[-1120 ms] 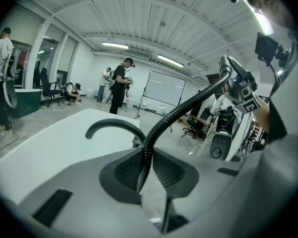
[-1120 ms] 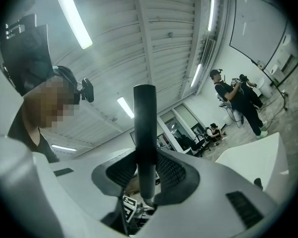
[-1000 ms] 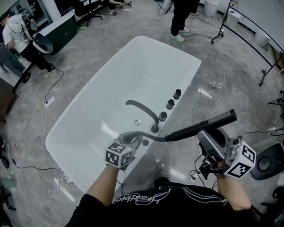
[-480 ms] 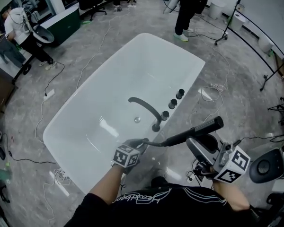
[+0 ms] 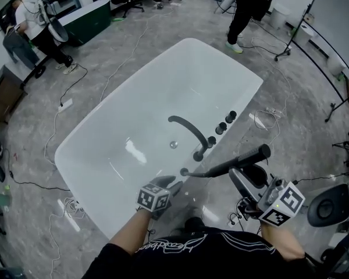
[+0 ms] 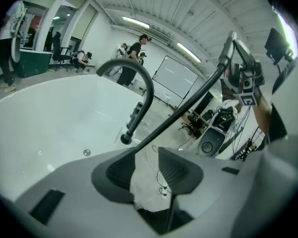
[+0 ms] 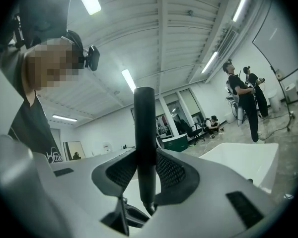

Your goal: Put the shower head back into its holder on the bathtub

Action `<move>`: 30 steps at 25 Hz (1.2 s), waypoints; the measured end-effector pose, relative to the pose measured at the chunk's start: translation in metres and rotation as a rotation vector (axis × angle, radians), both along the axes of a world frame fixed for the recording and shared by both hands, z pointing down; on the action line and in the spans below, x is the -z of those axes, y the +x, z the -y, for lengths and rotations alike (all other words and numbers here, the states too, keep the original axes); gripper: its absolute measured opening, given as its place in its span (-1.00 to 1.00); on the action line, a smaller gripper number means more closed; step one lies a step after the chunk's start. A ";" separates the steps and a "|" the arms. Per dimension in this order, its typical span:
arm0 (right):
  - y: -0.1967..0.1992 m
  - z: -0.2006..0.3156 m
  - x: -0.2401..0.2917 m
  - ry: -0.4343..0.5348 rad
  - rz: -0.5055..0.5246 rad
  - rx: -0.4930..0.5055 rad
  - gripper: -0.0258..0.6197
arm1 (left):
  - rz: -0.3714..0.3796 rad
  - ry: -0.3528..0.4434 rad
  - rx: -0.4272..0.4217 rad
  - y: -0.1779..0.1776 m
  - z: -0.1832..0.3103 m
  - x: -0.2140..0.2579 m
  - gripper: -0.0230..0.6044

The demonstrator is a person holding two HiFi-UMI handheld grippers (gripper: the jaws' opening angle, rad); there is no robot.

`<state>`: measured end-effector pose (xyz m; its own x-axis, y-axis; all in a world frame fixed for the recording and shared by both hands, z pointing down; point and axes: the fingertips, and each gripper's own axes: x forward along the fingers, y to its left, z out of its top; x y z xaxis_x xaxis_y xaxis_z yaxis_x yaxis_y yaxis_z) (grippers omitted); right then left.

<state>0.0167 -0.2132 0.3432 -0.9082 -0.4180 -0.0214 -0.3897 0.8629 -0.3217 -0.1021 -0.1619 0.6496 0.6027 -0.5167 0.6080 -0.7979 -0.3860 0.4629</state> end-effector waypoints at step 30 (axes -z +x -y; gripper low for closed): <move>-0.117 0.041 -0.290 -0.092 -0.454 0.087 -0.54 | -0.146 0.285 0.277 -0.064 -0.080 0.184 -0.91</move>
